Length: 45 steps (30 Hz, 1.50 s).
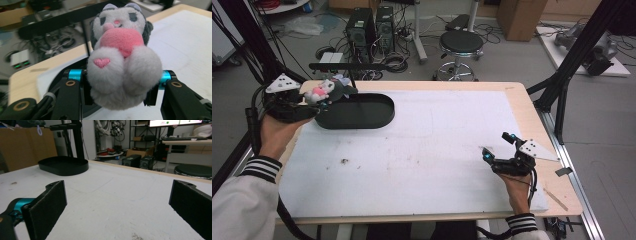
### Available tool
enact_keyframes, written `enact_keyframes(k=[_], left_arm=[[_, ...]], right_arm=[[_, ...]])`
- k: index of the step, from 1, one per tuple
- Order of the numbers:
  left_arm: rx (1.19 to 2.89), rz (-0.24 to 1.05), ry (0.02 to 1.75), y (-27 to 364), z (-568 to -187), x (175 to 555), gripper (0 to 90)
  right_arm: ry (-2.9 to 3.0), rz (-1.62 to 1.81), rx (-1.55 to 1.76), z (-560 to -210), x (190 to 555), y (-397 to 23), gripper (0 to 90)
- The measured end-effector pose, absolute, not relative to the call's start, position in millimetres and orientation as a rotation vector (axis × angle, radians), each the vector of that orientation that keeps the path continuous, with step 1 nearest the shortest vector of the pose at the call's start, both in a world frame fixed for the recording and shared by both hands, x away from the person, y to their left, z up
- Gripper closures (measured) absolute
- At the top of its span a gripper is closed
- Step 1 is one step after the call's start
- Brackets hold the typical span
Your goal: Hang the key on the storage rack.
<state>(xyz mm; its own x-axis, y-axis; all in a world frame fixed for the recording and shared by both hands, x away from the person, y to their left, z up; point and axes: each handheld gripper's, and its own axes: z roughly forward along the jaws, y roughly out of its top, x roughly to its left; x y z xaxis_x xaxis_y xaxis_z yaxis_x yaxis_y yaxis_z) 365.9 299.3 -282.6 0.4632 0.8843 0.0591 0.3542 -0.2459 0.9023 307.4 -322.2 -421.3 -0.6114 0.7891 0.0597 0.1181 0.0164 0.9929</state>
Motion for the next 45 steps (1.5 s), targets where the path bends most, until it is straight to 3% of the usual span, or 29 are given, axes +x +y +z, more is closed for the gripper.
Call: enact_keyframes(k=[16, 45], left_arm=[[1.727, 0.821, 1.216, 328, -279, 377, 55.5], [1.743, 0.835, 1.246, 314, -272, 412, 55.5]], right_arm=[[1.687, 1.659, 0.911, -442, 293, -329, 0.3], [1.646, 1.661, 0.876, -453, 287, -328, 0.4]])
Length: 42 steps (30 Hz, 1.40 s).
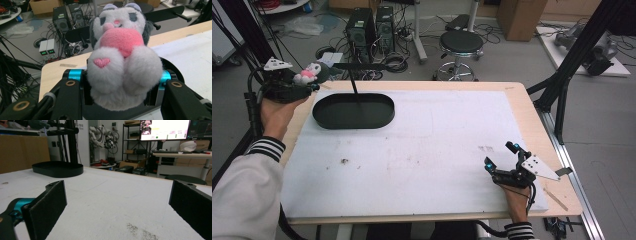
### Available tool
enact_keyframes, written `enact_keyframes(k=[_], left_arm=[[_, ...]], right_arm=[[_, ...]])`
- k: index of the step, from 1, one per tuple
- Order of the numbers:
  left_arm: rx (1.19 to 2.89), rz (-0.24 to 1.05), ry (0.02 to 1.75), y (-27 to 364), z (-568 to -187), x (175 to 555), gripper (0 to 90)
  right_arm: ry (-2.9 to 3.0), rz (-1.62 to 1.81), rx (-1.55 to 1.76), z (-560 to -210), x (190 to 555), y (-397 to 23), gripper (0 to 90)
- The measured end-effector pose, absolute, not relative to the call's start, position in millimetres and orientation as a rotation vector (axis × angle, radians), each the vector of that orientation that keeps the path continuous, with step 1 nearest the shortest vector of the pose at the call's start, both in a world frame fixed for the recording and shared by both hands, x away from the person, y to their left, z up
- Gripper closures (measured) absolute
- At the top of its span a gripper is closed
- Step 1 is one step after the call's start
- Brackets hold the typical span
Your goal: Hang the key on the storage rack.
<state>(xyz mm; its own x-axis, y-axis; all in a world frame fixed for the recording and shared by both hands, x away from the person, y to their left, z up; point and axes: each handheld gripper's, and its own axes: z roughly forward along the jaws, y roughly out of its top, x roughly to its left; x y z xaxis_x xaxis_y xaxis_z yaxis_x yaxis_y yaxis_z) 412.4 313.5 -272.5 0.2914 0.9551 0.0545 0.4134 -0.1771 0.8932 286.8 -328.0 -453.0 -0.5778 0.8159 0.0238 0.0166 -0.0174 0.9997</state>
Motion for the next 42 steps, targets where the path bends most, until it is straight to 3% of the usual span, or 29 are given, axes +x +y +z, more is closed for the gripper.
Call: enact_keyframes(k=[20, 42], left_arm=[[1.744, 0.837, 1.231, 292, -264, 432, 55.5], [1.815, 0.758, 1.218, 277, -291, 426, 55.4]], right_arm=[[1.640, 1.664, 0.864, -453, 286, -328, 0.4], [1.638, 1.669, 0.868, -454, 285, -328, 0.4]])
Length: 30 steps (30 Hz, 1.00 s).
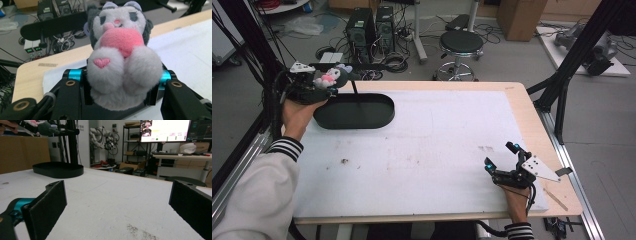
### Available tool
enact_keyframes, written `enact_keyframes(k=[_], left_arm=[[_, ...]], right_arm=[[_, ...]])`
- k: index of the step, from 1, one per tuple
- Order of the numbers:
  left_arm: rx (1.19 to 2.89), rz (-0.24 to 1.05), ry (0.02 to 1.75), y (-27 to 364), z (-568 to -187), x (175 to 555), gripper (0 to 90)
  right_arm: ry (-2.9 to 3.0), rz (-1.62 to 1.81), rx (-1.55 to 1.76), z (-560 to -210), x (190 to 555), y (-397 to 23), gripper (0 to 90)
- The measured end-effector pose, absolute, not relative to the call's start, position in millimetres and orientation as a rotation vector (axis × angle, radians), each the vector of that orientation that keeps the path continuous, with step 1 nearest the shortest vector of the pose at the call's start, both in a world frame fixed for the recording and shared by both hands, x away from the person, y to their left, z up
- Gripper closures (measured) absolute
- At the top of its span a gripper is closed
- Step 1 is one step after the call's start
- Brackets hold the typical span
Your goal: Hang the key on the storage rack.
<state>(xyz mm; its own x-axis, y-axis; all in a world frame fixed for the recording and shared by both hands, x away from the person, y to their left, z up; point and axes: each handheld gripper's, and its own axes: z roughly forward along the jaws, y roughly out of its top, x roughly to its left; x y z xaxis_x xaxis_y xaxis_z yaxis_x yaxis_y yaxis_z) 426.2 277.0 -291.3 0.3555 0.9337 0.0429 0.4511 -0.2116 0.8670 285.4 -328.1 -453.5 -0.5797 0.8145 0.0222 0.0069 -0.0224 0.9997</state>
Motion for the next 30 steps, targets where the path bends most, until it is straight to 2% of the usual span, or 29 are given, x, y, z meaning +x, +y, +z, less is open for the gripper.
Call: enact_keyframes(k=[16, 30], left_arm=[[1.881, 0.732, 1.236, 270, -315, 425, 55.6], [1.881, 0.696, 1.302, 273, -334, 445, 55.6]], right_arm=[[1.638, 1.666, 0.868, -453, 285, -328, 0.4], [1.637, 1.665, 0.864, -454, 286, -328, 0.4]])
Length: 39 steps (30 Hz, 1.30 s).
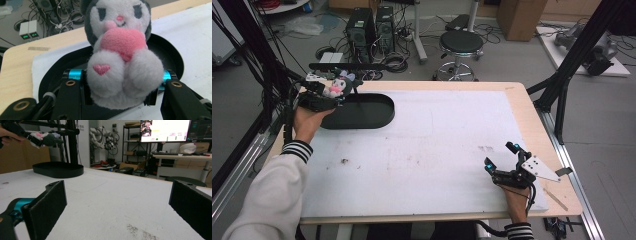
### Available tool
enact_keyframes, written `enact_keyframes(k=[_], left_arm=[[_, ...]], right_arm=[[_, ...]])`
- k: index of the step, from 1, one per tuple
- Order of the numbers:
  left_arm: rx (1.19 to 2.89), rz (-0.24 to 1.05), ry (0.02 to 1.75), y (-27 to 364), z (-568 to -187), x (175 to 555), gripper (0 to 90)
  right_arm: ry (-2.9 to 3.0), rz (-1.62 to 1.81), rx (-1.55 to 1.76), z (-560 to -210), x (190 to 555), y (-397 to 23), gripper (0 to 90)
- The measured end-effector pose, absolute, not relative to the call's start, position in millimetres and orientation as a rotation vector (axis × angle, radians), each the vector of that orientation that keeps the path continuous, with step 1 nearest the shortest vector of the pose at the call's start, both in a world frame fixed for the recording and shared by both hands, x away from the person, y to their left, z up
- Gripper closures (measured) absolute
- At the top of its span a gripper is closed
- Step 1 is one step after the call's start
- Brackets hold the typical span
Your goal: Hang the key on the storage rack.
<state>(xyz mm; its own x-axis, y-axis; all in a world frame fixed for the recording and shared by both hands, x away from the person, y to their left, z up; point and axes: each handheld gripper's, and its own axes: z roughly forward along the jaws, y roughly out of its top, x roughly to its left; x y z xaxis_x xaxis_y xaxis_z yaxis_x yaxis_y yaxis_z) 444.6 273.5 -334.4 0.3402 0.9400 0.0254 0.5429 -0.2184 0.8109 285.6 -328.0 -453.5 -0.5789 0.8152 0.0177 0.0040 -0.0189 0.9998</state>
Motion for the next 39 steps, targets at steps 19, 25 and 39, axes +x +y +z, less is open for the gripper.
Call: enact_keyframes(k=[19, 25, 39], left_arm=[[1.808, 0.621, 1.116, 294, -357, 442, 16.3], [1.690, 0.520, 0.945, 306, -358, 413, 1.7], [1.657, 0.588, 0.756, 304, -373, 335, 1.7]], right_arm=[[1.644, 1.663, 0.862, -454, 285, -328, 0.4], [1.646, 1.664, 0.863, -454, 285, -328, 0.4], [1.646, 1.659, 0.862, -454, 285, -327, 0.4]])
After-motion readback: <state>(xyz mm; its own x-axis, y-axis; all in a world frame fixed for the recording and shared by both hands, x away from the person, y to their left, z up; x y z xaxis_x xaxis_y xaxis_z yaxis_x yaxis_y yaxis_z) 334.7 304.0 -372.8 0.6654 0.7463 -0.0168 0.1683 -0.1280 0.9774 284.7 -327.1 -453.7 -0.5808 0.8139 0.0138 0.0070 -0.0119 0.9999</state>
